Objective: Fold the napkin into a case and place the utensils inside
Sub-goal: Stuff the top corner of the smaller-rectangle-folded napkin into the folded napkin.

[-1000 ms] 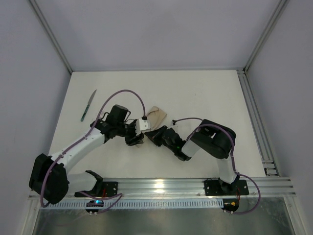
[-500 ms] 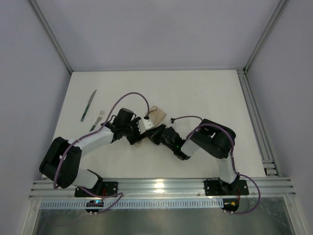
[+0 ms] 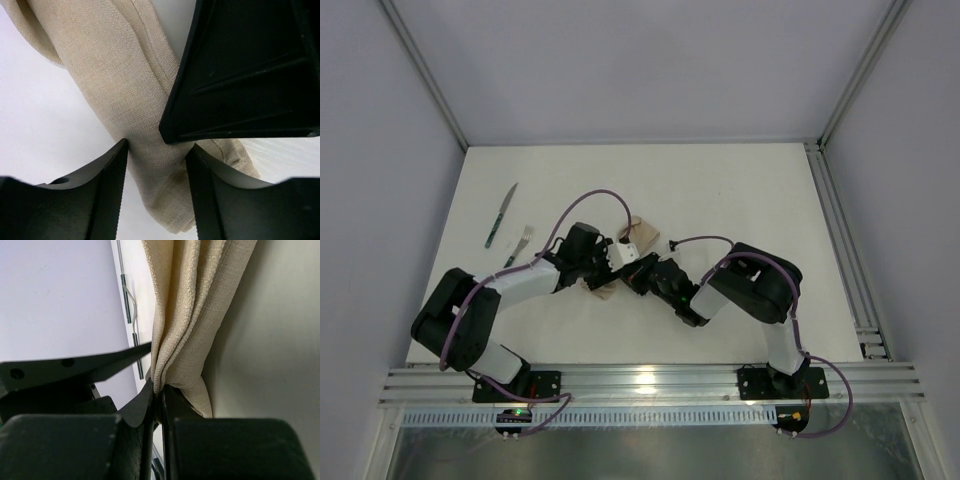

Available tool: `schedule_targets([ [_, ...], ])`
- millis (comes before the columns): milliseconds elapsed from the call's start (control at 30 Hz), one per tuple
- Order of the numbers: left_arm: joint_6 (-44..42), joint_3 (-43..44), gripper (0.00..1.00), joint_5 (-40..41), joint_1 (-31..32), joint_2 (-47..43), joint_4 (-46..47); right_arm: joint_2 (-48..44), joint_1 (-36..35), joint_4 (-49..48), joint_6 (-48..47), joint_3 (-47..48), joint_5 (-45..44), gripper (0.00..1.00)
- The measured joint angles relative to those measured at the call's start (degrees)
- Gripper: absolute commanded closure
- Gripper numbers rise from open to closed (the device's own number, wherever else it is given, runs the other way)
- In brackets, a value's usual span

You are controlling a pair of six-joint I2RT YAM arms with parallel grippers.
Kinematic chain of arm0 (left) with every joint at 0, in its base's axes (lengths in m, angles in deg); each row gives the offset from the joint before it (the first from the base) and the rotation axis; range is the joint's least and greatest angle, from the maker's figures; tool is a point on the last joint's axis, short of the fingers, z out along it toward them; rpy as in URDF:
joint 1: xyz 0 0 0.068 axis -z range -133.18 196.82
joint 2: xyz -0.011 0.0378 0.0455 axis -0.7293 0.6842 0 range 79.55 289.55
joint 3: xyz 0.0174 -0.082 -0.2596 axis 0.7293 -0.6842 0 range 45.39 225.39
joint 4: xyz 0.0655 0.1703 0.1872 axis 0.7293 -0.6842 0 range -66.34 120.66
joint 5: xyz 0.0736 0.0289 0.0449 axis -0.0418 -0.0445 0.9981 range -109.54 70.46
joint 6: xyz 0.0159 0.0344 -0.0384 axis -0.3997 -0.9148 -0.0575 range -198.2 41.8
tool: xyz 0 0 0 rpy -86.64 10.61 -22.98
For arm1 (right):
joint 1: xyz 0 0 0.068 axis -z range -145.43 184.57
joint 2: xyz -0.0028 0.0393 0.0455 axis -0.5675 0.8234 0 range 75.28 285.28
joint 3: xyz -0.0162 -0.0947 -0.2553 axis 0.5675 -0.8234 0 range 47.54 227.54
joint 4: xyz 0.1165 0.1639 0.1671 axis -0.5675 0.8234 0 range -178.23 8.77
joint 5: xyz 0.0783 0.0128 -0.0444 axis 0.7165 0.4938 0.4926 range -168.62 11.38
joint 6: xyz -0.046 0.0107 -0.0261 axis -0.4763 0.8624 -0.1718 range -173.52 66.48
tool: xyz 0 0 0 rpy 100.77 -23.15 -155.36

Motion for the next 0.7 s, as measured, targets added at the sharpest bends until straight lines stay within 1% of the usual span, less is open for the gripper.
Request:
schedule_targets([
  [33,0.1,-0.2,0.61,0.3,0.0,0.0,0.5,0.1,0.0,-0.1,0.0,0.0,0.1,0.95],
  [100,0.4,-0.5,0.67,0.7,0.1,0.0,1.1,0.3,0.1,-0.2,0.0,0.1,0.1,0.96],
  [133,0.5,-0.7,0.67,0.8,0.2,0.0,1.3,0.3,0.1,-0.3,0.0,0.2,0.1,0.96],
  [167,0.5,-0.9,0.64,0.8,0.3,0.0,1.5,0.3,0.2,-0.3,0.0,0.2,0.1,0.96],
  [233,0.7,-1.1,0.54,0.8,0.3,-0.3,1.7,0.3,0.3,-0.4,0.0,0.2,0.2,0.96],
  [267,0.8,-1.2,0.53,0.9,0.3,-0.6,1.7,0.3,0.3,-0.4,0.0,0.2,0.2,0.96],
  [300,1.1,-1.3,0.54,0.9,0.3,-1.0,1.7,0.3,0.3,-0.5,0.0,0.2,0.3,0.96],
  [333,1.4,-1.5,0.63,0.9,0.3,-1.4,1.7,0.3,0.3,-0.7,0.0,0.2,0.3,0.96],
  [367,2.0,-1.6,0.68,0.9,0.2,-1.6,1.8,0.3,0.3,-0.9,0.1,0.2,0.5,0.96],
  [400,2.3,-1.6,0.78,0.9,0.2,-1.7,2.0,0.3,0.3,-1.1,0.1,0.3,0.5,0.96],
  [433,2.4,-1.6,0.83,1.0,0.3,-1.7,2.2,0.3,0.3,-1.2,0.1,0.3,0.5,0.95],
  [533,2.5,-1.6,1.0,0.9,0.4,-1.7,2.3,0.3,0.4,-1.4,0.0,0.5,0.4,0.84],
  [567,2.6,-1.6,1.0,0.9,0.4,-1.7,2.4,0.3,0.5,-1.4,0.0,0.5,0.5,0.8],
  [600,2.5,-1.6,1.0,1.0,0.4,-1.7,2.4,0.3,0.5,-1.4,0.0,0.5,0.5,0.71],
  [700,2.4,-1.9,1.0,1.8,0.3,-1.7,3.3,-0.1,0.6,-1.2,-0.2,0.1,0.9,0.57],
])
